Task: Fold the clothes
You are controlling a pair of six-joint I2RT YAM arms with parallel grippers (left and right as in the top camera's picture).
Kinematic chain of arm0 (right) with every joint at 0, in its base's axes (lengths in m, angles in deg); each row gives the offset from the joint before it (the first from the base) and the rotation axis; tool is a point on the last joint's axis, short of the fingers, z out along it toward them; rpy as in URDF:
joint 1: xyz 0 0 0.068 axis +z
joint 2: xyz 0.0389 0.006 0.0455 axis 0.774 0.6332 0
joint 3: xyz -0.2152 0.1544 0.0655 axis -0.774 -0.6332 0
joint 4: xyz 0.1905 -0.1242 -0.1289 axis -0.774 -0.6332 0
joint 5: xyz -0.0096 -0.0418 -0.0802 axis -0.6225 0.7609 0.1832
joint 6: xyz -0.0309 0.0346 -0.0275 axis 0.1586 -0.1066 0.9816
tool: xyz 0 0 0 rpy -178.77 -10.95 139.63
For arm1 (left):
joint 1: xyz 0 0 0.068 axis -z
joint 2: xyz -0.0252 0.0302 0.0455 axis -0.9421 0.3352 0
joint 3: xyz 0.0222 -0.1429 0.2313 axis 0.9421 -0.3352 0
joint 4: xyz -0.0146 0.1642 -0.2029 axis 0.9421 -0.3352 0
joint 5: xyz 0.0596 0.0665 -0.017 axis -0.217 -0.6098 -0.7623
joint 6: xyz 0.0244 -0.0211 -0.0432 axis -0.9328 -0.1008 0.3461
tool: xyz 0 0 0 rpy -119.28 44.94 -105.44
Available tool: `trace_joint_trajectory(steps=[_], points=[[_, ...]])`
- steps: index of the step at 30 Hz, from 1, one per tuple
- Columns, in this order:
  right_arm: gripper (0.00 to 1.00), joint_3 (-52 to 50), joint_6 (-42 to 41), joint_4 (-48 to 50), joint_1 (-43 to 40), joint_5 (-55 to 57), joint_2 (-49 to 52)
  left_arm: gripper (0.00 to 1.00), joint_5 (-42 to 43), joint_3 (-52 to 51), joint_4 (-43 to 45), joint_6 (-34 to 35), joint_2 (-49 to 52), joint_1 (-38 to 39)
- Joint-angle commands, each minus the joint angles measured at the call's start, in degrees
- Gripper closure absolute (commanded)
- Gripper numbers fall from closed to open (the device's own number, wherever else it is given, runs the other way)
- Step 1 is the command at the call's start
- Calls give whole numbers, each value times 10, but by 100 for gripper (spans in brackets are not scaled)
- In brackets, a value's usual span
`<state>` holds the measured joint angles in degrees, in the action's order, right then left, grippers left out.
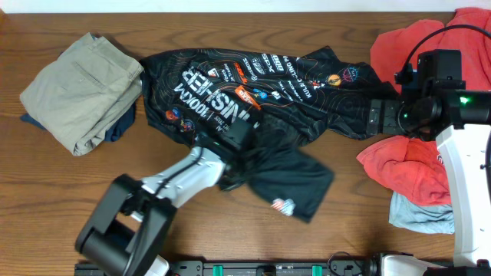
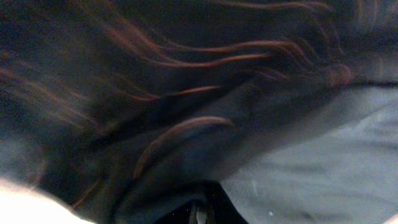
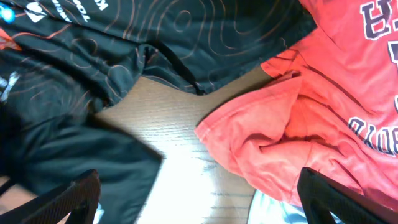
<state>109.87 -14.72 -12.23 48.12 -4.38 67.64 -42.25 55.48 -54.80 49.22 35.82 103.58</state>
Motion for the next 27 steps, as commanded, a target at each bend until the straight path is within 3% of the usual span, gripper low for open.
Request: trace_joint_trajectory(steps=[1, 4, 6, 8, 9, 11, 17, 23, 27], points=[[1, 1, -8, -7, -12, 30, -5, 94, -57, -15, -100, -64, -24, -54], [1, 0, -8, -7, -15, 29, -1, 94, -140, -15, -205, -118, -74, -130], [9, 0, -8, -7, -15, 27, 2, 94, -156, -15, -234, -160, -111, -190], [27, 0, -8, -6, -15, 27, 9, 94, -154, -15, -241, -192, -145, -250], [44, 0, -8, -3, -15, 27, 14, 94, -154, -15, -243, -194, -161, -280], [67, 0, -10, 5, -15, 27, 26, 94, -151, -15, -245, -194, -185, -329], [98, 0, -27, 50, -16, 30, 80, 94, -124, -16, -247, -204, -203, -426], [99, 0, -44, 157, -31, 31, 173, 94, -102, -16, -253, -207, -203, -434], [99, 0, -44, 162, -46, 31, 238, 94, -83, -16, -253, -206, -203, -433]])
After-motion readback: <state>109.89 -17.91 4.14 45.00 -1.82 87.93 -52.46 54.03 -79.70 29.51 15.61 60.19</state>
